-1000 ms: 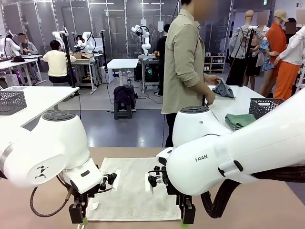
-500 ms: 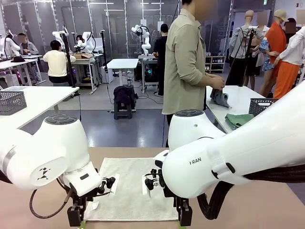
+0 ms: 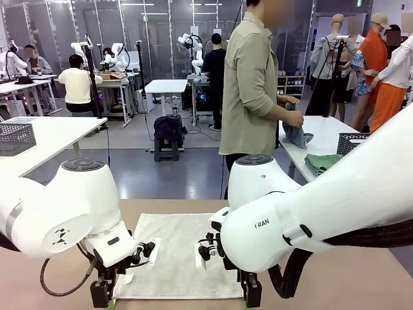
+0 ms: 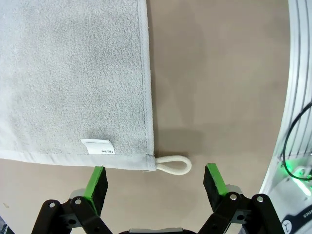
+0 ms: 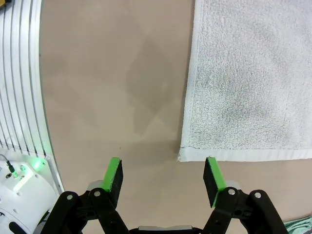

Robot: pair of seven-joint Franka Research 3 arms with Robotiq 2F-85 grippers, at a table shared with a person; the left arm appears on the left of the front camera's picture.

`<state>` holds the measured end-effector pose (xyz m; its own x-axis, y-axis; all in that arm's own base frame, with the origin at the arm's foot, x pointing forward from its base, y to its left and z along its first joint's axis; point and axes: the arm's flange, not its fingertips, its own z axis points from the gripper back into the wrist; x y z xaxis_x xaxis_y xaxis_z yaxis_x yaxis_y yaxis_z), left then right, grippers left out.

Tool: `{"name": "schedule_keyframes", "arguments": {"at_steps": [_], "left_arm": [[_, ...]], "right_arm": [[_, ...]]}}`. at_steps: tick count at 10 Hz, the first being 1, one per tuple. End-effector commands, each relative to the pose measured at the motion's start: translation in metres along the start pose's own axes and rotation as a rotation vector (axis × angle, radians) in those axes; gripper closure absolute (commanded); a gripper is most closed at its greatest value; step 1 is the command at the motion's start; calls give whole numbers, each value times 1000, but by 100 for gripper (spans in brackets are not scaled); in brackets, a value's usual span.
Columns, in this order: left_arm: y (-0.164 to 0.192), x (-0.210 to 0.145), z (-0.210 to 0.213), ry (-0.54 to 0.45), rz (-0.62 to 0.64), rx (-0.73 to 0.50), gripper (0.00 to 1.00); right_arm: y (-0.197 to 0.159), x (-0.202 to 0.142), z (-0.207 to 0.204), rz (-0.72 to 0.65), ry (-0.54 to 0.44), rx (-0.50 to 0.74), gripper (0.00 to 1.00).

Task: Fold the towels and place them in the basket.
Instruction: When a person lays out a Towel with hook on the table, fold it in half twice.

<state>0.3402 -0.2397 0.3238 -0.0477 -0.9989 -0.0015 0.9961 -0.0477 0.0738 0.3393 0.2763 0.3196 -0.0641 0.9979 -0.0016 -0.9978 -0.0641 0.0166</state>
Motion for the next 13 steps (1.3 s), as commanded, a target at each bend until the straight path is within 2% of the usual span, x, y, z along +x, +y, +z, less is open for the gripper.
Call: {"name": "schedule_keyframes", "arguments": {"at_steps": [1, 13], "left_arm": [[-24, -22, -18, -50, -4, 14, 0], [-26, -32, -39, -67, -29, -36, 0]], "right_arm": [[-4, 3, -7, -16, 8, -29, 16], [-13, 5, -27, -37, 2, -14, 16]]}}
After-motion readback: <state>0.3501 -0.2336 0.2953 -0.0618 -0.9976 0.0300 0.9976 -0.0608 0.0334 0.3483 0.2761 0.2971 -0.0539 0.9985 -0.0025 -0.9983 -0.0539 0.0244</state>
